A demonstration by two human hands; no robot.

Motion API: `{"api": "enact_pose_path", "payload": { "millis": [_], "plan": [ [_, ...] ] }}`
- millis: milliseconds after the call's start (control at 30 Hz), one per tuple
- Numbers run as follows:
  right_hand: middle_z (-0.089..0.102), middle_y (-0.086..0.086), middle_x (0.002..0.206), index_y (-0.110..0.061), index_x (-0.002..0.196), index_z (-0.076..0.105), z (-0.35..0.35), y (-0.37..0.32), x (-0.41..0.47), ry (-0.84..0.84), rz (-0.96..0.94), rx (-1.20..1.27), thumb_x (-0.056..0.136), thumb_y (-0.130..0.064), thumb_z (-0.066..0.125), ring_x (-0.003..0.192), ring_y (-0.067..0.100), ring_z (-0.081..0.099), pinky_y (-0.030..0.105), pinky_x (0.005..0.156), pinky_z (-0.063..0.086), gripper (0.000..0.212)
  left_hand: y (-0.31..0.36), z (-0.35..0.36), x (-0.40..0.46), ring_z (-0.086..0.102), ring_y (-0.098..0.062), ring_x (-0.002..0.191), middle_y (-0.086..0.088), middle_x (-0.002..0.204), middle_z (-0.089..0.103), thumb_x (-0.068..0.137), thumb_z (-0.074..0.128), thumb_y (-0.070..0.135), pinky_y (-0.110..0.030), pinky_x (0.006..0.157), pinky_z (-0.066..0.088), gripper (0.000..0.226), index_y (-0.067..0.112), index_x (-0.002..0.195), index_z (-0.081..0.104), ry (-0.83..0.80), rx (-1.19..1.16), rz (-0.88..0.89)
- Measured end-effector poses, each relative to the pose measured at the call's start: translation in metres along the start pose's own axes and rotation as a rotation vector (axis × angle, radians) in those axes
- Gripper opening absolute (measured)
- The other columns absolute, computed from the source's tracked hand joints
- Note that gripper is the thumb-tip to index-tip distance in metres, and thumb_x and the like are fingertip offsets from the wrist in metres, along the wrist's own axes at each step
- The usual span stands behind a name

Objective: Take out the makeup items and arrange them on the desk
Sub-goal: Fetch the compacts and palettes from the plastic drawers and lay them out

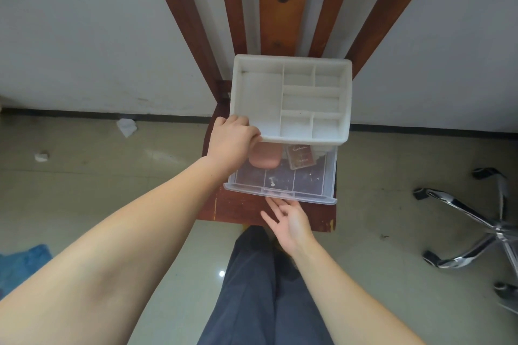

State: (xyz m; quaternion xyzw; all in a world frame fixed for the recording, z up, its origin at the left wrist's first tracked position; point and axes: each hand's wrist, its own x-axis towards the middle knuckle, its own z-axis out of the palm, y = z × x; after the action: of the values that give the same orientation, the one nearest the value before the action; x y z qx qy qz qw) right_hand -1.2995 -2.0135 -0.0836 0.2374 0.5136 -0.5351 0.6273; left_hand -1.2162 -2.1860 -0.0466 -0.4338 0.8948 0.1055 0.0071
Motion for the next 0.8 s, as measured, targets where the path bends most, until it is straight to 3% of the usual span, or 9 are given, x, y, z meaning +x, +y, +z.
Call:
{"api": "enact_pose_path", "payload": {
  "millis": [133,233,267,333,400,467,533,633,800],
  "plan": [
    [0.048,0.019,0.137,-0.003,0.138,0.035,-0.005,-0.013,-0.003,-0.032,0.101,-0.113,0.096,0.010,0.027,0.124,0.029,0.050,0.048,0.098,0.043,0.045,0.000,0.004,-0.007,0.058,-0.034,0.087,-0.012,0.093,0.064,0.087,0.059,0.023,-0.040,0.072,0.039,0.020,0.012,0.098,0.071,0.055,-0.031,-0.003],
    [0.059,0.017,0.126,-0.002,0.130,0.047,0.001,-0.038,-0.030,-0.194,0.237,-0.897,0.098,-0.002,0.034,0.109,0.023,0.062,0.035,0.087,0.054,0.034,0.003,0.006,-0.030,0.058,-0.032,0.083,-0.012,0.097,0.062,0.084,0.050,0.021,-0.036,0.065,0.043,0.027,0.008,0.103,0.065,0.166,-0.075,0.098],
    [0.063,0.013,0.119,-0.005,0.123,0.053,0.004,-0.050,-0.040,-0.258,0.188,-1.163,0.098,-0.004,0.034,0.100,0.018,0.065,0.031,0.084,0.056,0.032,0.004,0.010,-0.041,0.059,-0.031,0.080,-0.012,0.095,0.063,0.084,0.049,0.018,-0.035,0.063,0.044,0.026,0.007,0.103,0.064,0.161,-0.100,0.193],
    [0.066,0.004,0.110,-0.016,0.112,0.059,0.012,-0.076,-0.046,-0.301,-0.111,-1.461,0.098,-0.008,0.036,0.093,0.010,0.065,0.031,0.087,0.054,0.027,0.007,0.018,-0.056,0.062,-0.030,0.082,-0.011,0.097,0.066,0.085,0.057,0.012,-0.035,0.061,0.050,0.027,0.008,0.111,0.062,0.047,-0.129,0.338],
    [0.058,-0.002,0.121,-0.020,0.119,0.056,0.023,-0.100,-0.036,-0.204,-0.509,-1.698,0.097,-0.013,0.040,0.108,0.011,0.057,0.029,0.098,0.045,0.028,0.009,0.028,-0.056,0.061,-0.032,0.103,-0.014,0.116,0.062,0.085,0.061,0.011,-0.040,0.076,0.053,0.040,0.008,0.125,0.056,-0.121,-0.123,0.314],
    [0.044,0.004,0.137,-0.015,0.134,0.043,0.029,-0.112,-0.011,-0.160,-0.734,-2.061,0.095,-0.011,0.043,0.126,0.021,0.042,0.033,0.109,0.032,0.039,0.013,0.038,-0.044,0.045,-0.037,0.125,-0.019,0.135,0.048,0.090,0.054,0.019,-0.044,0.101,0.040,0.051,0.008,0.138,0.040,-0.240,-0.059,0.192],
    [0.036,0.010,0.140,-0.013,0.139,0.030,0.027,-0.108,0.013,-0.136,-0.719,-2.385,0.091,-0.009,0.047,0.130,0.029,0.033,0.042,0.112,0.024,0.052,0.016,0.047,-0.031,0.030,-0.037,0.135,-0.018,0.145,0.033,0.092,0.048,0.027,-0.044,0.113,0.023,0.061,0.012,0.146,0.024,-0.326,0.066,0.125],
    [0.044,0.010,0.131,-0.016,0.134,0.031,0.022,-0.102,0.032,-0.073,-0.752,-2.442,0.087,-0.007,0.052,0.121,0.030,0.042,0.042,0.100,0.033,0.052,0.019,0.060,-0.015,0.020,-0.038,0.138,-0.017,0.149,0.023,0.090,0.052,0.023,-0.048,0.114,0.015,0.069,0.016,0.148,0.015,-0.375,0.175,0.089],
    [0.047,0.012,0.125,-0.014,0.128,0.034,0.017,-0.102,0.039,-0.018,-0.884,-2.481,0.089,-0.013,0.055,0.116,0.032,0.045,0.038,0.088,0.038,0.045,0.013,0.060,-0.012,0.041,-0.035,0.124,-0.016,0.140,0.037,0.087,0.056,0.027,-0.041,0.101,0.037,0.074,0.013,0.148,0.017,-0.335,0.206,0.186]
  ]
}}
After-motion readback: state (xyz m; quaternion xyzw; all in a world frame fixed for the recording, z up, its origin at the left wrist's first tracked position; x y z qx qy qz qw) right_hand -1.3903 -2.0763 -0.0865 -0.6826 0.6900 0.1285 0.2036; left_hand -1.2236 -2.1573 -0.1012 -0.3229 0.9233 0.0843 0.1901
